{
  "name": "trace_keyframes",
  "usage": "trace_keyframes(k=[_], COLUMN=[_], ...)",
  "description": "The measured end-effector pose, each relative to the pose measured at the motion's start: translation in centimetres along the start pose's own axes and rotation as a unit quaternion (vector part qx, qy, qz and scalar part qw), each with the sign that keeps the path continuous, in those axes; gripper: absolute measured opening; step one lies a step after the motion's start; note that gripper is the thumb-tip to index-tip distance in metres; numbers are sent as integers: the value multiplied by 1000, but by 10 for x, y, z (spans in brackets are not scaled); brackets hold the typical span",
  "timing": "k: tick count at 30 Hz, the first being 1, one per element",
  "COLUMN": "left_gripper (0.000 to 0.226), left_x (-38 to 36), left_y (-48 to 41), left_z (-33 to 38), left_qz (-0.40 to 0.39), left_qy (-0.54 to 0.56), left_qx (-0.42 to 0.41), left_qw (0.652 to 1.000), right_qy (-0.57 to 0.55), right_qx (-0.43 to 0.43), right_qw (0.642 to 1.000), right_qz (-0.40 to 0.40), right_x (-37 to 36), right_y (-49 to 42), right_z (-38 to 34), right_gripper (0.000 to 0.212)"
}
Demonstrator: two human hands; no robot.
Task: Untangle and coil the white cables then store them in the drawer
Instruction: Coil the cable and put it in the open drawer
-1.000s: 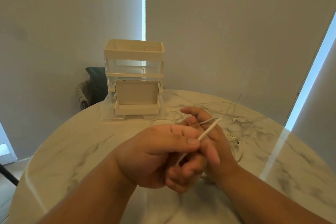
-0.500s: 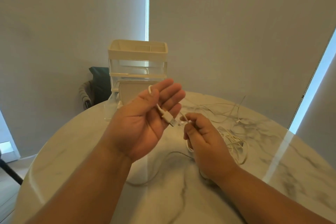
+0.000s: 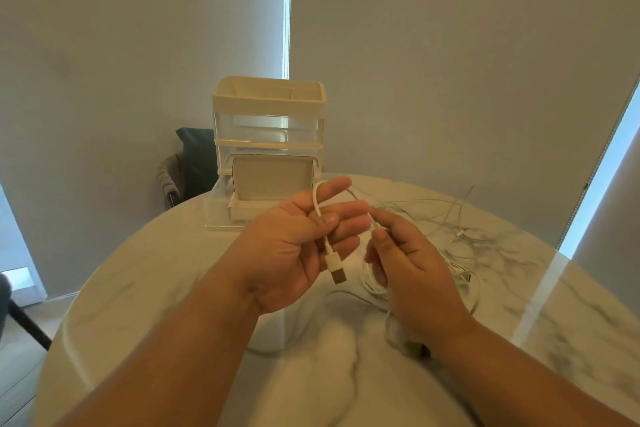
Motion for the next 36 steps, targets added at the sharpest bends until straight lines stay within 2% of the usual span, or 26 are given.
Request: trace_keyframes(k=[4,7,14,17,21,25,28,33,36], left_gripper=[33,27,30,31,31,30,30,18,23], left_x=[-3,-8,-35,-40,-23,-8,-12,-17,-17], left_y=[-3,-3,-15,-28,-30,-35,-36,-34,-32], left_z=[-9,-10,-4,-1,-10,-14,-18,-14,-13], left_qz=[-6,-37,-89,-78,-41,-16,-20,-45,-58], left_qy=[-11,24,49,37,59,9,-1,79,86], left_qx=[26,25,5,9,0,0,6,11,5], left_qw=[1000,999,995,996,997,1000,1000,996,995], right_qy=[8,20,71,93,131,170,170,120,148], right_qx=[-10,-18,-3,-10,-30,-24,-21,-61,-48], right_qw=[999,998,997,994,990,984,985,990,988], right_qz=[41,65,41,57,38,41,24,52,12], right_x=[8,13,13,17,17,18,14,16,13], right_y=[-4,-4,-1,-3,-6,-11,-11,-9,-9], right_z=[4,3,-1,-1,6,17,20,20,17], right_gripper=[33,29,26,23,25,26,30,23,20])
Point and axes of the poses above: each hand's wrist, its own y-axis away from the middle knuckle, its own x-axis out of the back of the hand, z = x × y, the point moved 4 cm from there along -y, towards the middle knuckle, and after that the axes turned 2 degrees about z, right-handed, at the moved point
